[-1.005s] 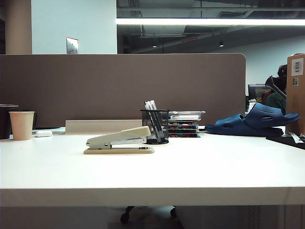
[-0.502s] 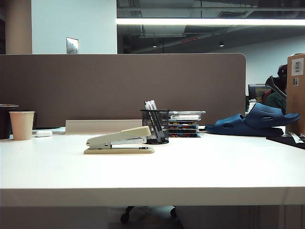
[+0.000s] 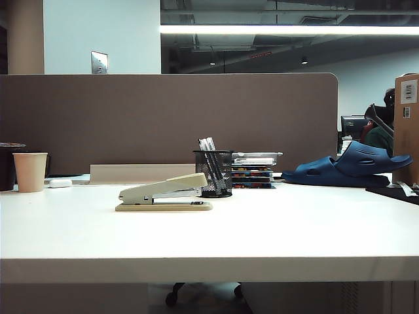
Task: Press the stapler down.
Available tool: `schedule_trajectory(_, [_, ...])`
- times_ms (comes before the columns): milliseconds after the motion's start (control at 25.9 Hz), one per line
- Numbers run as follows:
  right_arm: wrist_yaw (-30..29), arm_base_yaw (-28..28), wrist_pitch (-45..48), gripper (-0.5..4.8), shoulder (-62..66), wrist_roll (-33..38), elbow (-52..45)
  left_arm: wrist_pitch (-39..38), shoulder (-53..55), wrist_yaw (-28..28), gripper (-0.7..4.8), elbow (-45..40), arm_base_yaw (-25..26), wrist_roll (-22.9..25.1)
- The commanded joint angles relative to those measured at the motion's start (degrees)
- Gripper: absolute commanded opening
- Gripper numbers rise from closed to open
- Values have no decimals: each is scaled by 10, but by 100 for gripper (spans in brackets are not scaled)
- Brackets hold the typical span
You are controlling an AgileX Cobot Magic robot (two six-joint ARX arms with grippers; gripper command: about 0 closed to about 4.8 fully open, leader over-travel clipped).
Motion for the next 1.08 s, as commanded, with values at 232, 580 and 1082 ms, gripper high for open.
schedule_trajectory(232, [-2, 0, -132, -9, -2, -21, 97, -2, 0, 49, -6, 3, 0, -26])
schedule_trajectory(580, [-24, 0, -228, -9, 38, -18, 171, -29, 0, 44, -6, 3, 0, -19])
schedule_trajectory(1082, [-135, 3, -266, -9, 266, -16, 353, -98, 0, -75, -6, 3, 0, -17])
